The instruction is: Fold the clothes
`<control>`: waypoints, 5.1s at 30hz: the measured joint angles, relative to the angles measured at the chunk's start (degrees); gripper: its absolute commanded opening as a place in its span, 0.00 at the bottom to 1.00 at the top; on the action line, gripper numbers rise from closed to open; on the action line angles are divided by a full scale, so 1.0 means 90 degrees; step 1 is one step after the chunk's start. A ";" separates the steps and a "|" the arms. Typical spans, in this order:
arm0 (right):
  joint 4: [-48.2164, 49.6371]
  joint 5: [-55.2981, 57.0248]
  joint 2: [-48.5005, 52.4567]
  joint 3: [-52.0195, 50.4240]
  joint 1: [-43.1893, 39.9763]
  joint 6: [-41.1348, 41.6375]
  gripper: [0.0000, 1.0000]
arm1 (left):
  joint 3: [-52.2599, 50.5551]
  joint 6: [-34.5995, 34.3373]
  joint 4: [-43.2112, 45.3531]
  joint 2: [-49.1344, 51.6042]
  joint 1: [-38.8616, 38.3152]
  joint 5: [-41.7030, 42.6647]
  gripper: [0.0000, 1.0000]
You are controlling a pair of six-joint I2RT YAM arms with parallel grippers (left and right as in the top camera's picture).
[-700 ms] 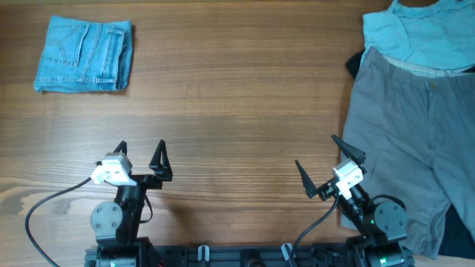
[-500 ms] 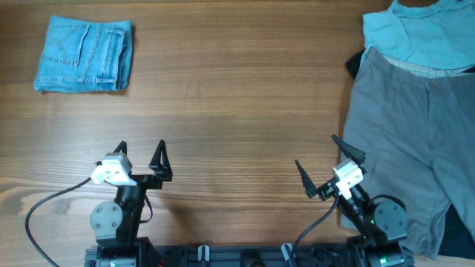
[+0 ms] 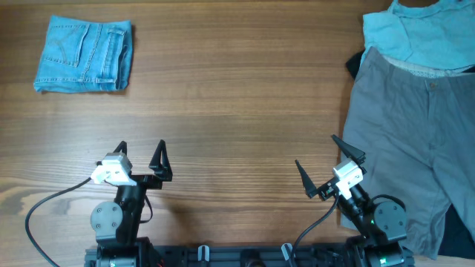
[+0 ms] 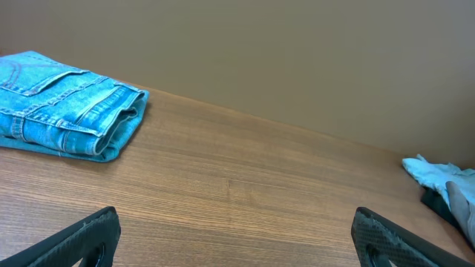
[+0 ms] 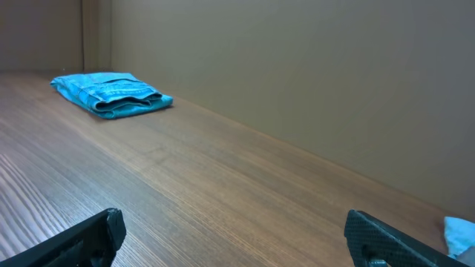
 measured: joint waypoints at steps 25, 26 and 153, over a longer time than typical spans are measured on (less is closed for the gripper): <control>0.0002 0.0000 0.0000 0.0000 0.0000 -0.0002 1.00 | 0.0000 0.0000 0.0000 0.0002 0.0000 0.0000 1.00; 0.0002 0.0000 0.0000 0.0000 0.0000 0.0000 1.00 | 0.0000 0.0000 0.0000 0.0000 0.0000 0.0000 1.00; -0.2297 0.0148 0.8908 0.8687 0.0964 0.3237 0.41 | 0.9362 0.0471 -0.5960 0.7053 -0.0452 -0.0520 1.00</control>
